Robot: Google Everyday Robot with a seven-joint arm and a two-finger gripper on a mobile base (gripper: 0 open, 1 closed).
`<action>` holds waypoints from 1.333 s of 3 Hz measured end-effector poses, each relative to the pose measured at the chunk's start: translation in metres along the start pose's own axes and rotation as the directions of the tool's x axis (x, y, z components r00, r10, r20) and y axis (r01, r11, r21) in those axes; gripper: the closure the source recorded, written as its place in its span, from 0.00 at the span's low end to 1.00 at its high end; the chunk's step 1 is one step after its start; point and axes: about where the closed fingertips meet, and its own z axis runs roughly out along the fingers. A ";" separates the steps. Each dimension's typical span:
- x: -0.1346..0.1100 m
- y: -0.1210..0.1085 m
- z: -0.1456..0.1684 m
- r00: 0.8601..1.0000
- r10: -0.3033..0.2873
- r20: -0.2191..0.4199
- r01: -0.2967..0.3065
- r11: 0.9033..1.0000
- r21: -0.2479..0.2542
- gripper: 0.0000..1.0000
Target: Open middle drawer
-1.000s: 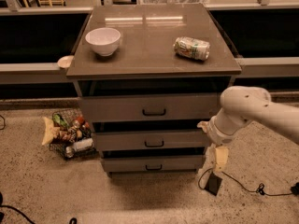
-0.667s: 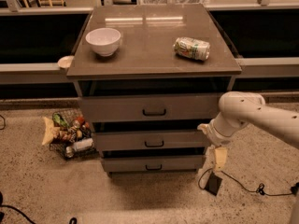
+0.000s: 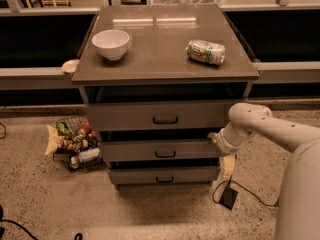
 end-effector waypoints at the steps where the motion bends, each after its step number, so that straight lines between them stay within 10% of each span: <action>1: 0.006 -0.022 0.026 0.999 -0.002 0.038 0.002 1.000 0.014 0.00; 2: 0.006 -0.041 0.044 0.997 -0.017 0.078 0.014 0.999 0.033 0.00; 4: -0.005 -0.043 0.068 0.991 -0.034 0.131 0.027 0.998 0.056 0.42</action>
Offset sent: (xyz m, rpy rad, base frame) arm 0.0705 0.0162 -0.0549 0.1297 -0.0557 0.0239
